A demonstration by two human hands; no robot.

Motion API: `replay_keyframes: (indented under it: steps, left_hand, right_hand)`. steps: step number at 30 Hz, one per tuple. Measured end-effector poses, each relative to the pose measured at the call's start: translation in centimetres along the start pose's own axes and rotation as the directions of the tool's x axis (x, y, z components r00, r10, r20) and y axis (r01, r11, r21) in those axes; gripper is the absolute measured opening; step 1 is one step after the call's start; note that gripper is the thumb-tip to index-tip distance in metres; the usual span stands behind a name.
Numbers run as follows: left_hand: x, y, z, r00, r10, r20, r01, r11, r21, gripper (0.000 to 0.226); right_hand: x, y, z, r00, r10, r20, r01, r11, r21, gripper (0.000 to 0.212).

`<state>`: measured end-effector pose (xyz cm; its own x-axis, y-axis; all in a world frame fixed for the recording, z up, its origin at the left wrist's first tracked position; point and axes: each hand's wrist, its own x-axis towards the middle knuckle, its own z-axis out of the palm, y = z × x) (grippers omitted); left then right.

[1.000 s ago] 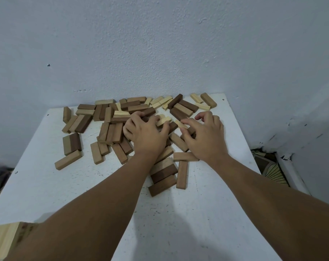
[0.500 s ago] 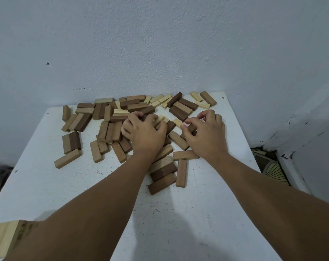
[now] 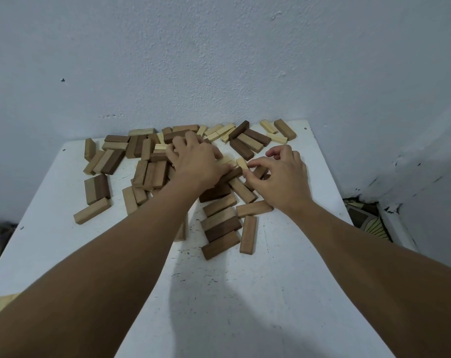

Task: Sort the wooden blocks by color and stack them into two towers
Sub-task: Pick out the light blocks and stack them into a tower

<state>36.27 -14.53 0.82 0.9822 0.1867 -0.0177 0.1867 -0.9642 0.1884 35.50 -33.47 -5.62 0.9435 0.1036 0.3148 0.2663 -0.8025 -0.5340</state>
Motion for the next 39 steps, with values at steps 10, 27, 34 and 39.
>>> replay_keyframes:
  steps: [10, 27, 34, 39]
  left_hand:
    - [-0.9, -1.0, -0.2, 0.996, 0.078, -0.054, -0.079, 0.996, -0.032, 0.035]
    - [-6.1, -4.6, -1.4, 0.98, -0.055, -0.193, -0.034, 0.904, -0.426, 0.021]
    - [-11.9, -7.0, -3.4, 0.974, -0.094, -0.205, -0.063, 0.759, -0.648, 0.016]
    - [-18.4, -8.0, -2.4, 0.984, -0.038, -0.174, -0.091, 0.735, -0.672, 0.019]
  right_hand:
    - [0.1, -0.4, -0.4, 0.999, 0.008, 0.051, -0.007, 1.0, -0.024, 0.033]
    - [3.6, -7.7, -2.9, 0.918, 0.173, 0.357, 0.07, 0.815, -0.575, 0.015]
    - [-0.7, -8.4, -3.1, 0.999, 0.043, 0.021, -0.039, 0.982, -0.183, 0.015]
    - [-8.9, -10.2, -3.8, 0.998, 0.054, -0.025, -0.051, 0.99, 0.131, 0.029]
